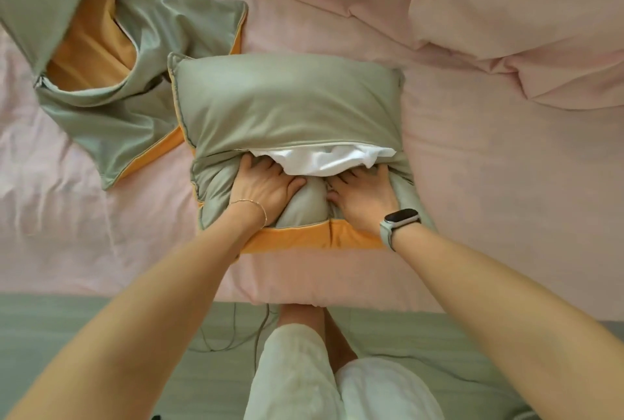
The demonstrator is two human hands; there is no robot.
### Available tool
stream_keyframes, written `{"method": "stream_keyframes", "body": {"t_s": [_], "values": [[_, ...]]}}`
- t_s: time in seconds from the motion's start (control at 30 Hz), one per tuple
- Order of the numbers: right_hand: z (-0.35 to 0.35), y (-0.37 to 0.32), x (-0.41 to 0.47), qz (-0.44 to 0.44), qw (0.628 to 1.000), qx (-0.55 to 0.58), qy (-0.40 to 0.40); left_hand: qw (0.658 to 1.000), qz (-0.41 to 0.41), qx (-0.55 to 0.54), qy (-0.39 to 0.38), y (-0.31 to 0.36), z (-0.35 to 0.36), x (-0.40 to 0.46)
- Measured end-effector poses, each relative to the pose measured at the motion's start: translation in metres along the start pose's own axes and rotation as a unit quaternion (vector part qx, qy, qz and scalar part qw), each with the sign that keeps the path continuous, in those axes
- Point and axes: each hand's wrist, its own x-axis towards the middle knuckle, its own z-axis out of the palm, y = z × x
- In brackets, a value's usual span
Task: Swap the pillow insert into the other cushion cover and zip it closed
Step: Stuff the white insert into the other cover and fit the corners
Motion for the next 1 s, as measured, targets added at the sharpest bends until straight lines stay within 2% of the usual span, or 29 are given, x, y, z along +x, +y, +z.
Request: {"method": "stream_keyframes", "body": {"t_s": [0.03,0.07,0.17,0.3,0.37,0.43,0.5,0.57,0.67,0.73,0.83,0.9,1.0], "values": [[-0.005,0.005,-0.017,-0.056,0.997,-0.013,0.05,0.998,0.029,-0.002,0.052,0.0,0.001,-0.014],[-0.001,0.009,-0.038,-0.063,0.994,-0.017,0.088,0.994,0.055,0.0,0.096,0.002,0.003,-0.032],[0.018,-0.006,-0.087,-0.094,0.986,-0.024,0.136,0.977,0.1,0.02,0.187,0.017,0.021,-0.091],[0.011,-0.022,-0.13,-0.097,0.976,0.064,0.183,0.965,0.133,-0.014,0.224,0.027,0.024,-0.132],[-0.003,-0.031,-0.131,-0.084,0.968,0.084,0.222,0.958,0.138,-0.057,0.243,0.028,0.01,-0.136],[-0.013,-0.032,-0.128,-0.078,0.955,0.08,0.276,0.941,0.13,-0.088,0.299,0.028,-0.003,-0.132],[-0.022,-0.035,-0.12,-0.063,0.946,0.069,0.31,0.927,0.094,-0.092,0.35,0.028,-0.015,-0.121],[-0.031,-0.037,-0.105,-0.04,0.945,0.061,0.319,0.928,0.062,-0.074,0.361,0.026,-0.025,-0.105],[-0.042,-0.036,-0.077,-0.017,0.955,0.045,0.291,0.954,0.053,-0.06,0.289,0.025,-0.036,-0.082],[-0.049,-0.034,-0.06,0.0,0.969,0.041,0.243,0.965,0.066,-0.056,0.247,0.024,-0.038,-0.073],[-0.057,-0.033,-0.047,0.007,0.996,0.019,0.087,0.978,0.059,-0.027,0.2,0.022,-0.032,-0.075],[-0.057,-0.029,-0.04,0.007,1.0,0.007,-0.017,0.989,0.027,-0.034,0.145,0.017,-0.03,-0.076],[-0.064,-0.024,-0.026,0.035,0.992,0.08,-0.088,0.993,-0.053,-0.067,0.079,0.008,-0.033,-0.067]]}}
